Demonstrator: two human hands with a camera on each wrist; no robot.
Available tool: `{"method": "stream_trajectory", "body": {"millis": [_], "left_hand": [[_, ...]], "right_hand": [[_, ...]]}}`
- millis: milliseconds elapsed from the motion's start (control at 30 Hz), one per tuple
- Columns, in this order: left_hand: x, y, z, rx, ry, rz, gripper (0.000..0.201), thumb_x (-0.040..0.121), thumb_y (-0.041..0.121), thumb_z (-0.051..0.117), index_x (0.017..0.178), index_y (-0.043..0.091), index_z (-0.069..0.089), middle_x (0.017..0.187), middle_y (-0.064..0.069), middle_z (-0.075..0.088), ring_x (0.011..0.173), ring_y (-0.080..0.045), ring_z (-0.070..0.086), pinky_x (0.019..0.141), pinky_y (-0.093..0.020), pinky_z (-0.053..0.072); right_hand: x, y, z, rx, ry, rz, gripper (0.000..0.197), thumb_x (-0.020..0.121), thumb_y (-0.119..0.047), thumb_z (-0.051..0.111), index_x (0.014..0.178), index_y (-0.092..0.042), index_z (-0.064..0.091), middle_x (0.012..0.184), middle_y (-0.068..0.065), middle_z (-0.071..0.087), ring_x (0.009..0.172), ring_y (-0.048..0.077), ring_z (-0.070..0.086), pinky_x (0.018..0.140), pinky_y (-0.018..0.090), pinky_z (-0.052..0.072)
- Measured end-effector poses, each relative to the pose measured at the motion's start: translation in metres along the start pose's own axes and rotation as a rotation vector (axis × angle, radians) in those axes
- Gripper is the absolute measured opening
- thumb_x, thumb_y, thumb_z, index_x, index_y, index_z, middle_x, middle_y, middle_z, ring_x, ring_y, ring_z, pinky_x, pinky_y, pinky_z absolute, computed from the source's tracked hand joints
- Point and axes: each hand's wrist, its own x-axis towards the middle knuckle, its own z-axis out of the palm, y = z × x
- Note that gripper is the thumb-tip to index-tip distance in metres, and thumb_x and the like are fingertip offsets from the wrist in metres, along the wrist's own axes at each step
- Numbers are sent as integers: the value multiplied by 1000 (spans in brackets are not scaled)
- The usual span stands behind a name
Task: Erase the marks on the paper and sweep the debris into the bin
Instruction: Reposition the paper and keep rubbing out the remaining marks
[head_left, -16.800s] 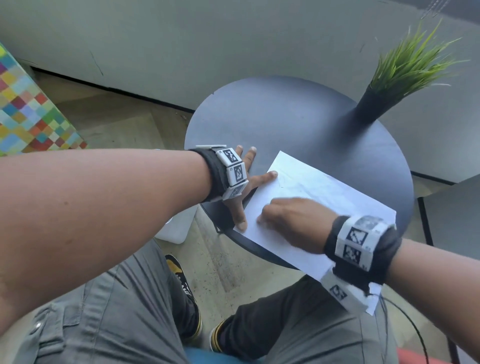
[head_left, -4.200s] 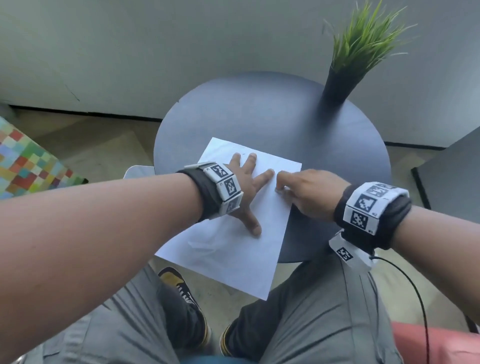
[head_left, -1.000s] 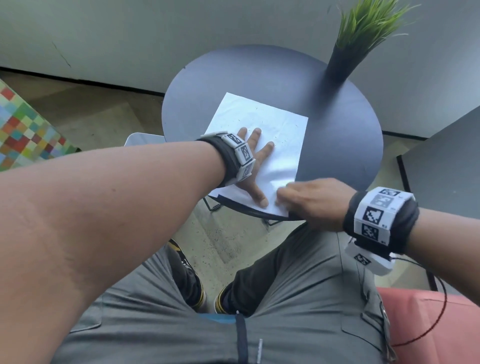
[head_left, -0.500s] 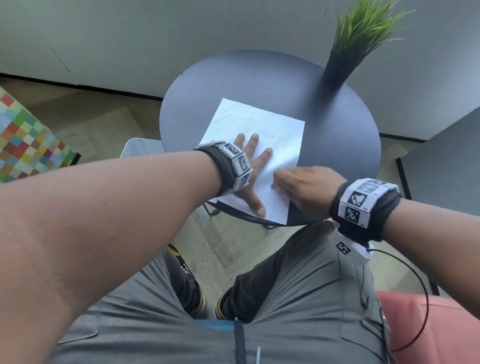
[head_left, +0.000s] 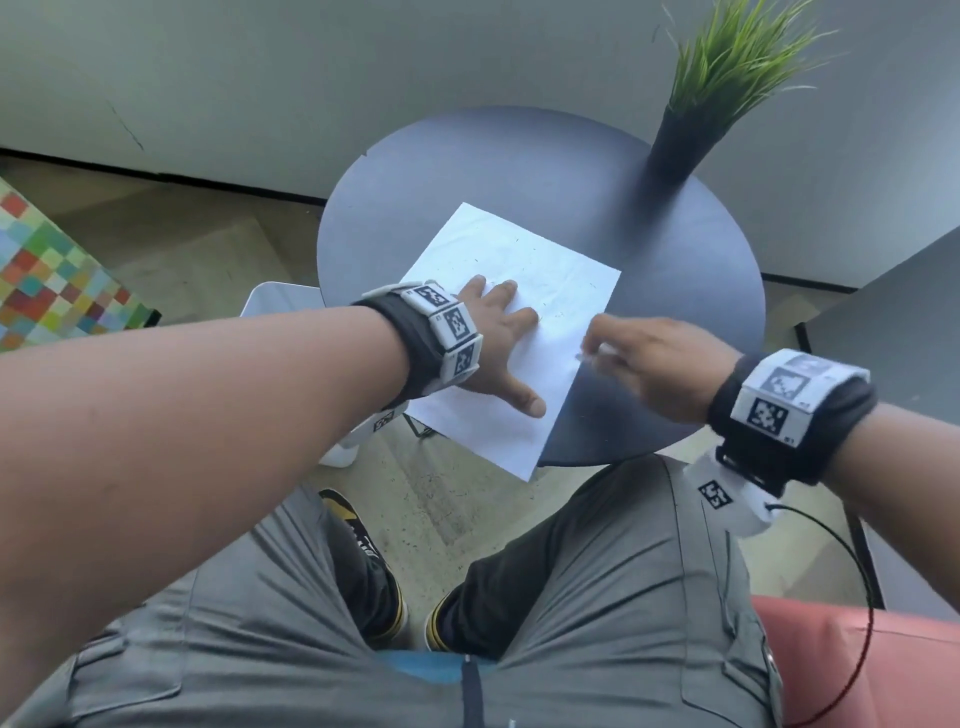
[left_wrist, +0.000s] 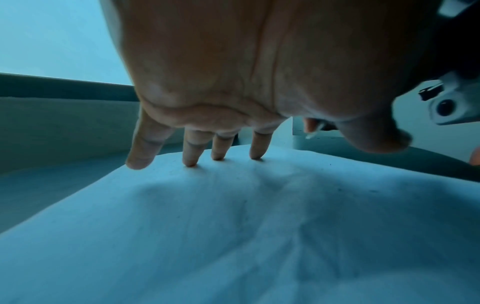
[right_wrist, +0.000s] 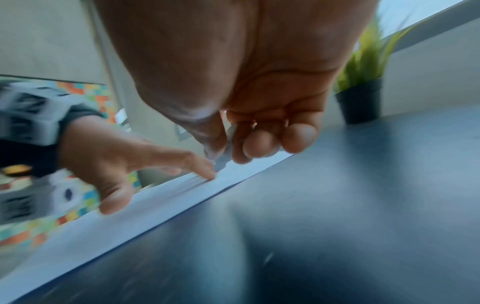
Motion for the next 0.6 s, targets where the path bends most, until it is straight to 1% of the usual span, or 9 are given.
{"method": "stream_trajectory", "body": {"millis": [67, 100, 167, 233, 300, 367, 433, 533, 600], "left_hand": [[4, 3, -2, 9, 77, 3, 99, 62, 91, 48, 138, 30, 32, 149, -6, 27, 135, -30, 29, 101, -61, 31], [6, 5, -4, 13, 98, 10, 98, 61, 90, 51, 138, 30, 33, 146, -5, 30, 133, -29, 32, 100, -61, 32], [14, 11, -8, 30, 93, 40, 105, 59, 85, 60, 145, 34, 25, 151, -5, 24, 139, -29, 24, 103, -64, 28], [22, 14, -10, 48, 52, 67, 118, 56, 83, 65, 151, 39, 11, 160, -4, 4, 146, -28, 6, 109, -66, 20], [29, 14, -10, 65, 4, 71, 128, 53, 84, 67, 152, 41, -1, 162, 0, -10, 148, -28, -4, 111, -65, 17], [35, 12, -9, 86, -19, 67, 133, 50, 87, 65, 151, 43, -8, 161, 2, -15, 148, -29, -5, 108, -65, 22], [38, 12, -9, 108, -27, 66, 136, 46, 89, 64, 150, 44, -12, 161, 1, -17, 147, -31, -4, 107, -66, 25], [43, 13, -10, 122, -35, 69, 140, 41, 89, 65, 150, 45, -12, 161, -4, -17, 145, -36, -3, 109, -66, 24], [46, 13, -12, 130, -30, 77, 142, 37, 91, 64, 149, 46, -11, 161, -6, -15, 144, -39, -1, 108, -66, 24]], "right_hand": [[6, 19, -8, 58, 48, 96, 11, 99, -34, 46, 107, -28, 50, 111, 4, 66, 98, 30, 57, 84, 39, 46], [11, 25, -10, 76, 57, 129, 12, 99, -33, 46, 108, -27, 50, 111, 6, 66, 100, 31, 56, 85, 38, 45], [21, 32, -14, 88, 58, 161, 15, 100, -32, 46, 112, -25, 50, 107, 6, 62, 96, 29, 53, 82, 36, 42], [31, 30, -14, 56, 51, 161, 17, 100, -33, 45, 115, -25, 50, 101, 3, 56, 90, 26, 48, 79, 35, 40], [39, 27, -10, 6, 30, 150, 16, 100, -33, 43, 113, -26, 49, 100, 4, 58, 88, 27, 48, 80, 37, 44], [44, 26, -7, -33, 20, 150, 15, 100, -35, 40, 109, -26, 48, 101, 6, 60, 90, 29, 51, 78, 39, 46], [44, 23, -1, -62, 27, 99, 14, 100, -33, 38, 103, -22, 45, 96, 5, 59, 87, 31, 52, 75, 39, 46], [32, 13, 8, -78, -46, -57, 8, 100, -31, 38, 96, -25, 40, 87, -9, 50, 82, 22, 48, 70, 34, 40], [30, 17, 6, -104, -72, -86, 9, 101, -36, 38, 100, -28, 40, 90, -14, 51, 83, 19, 47, 72, 35, 42]]}}
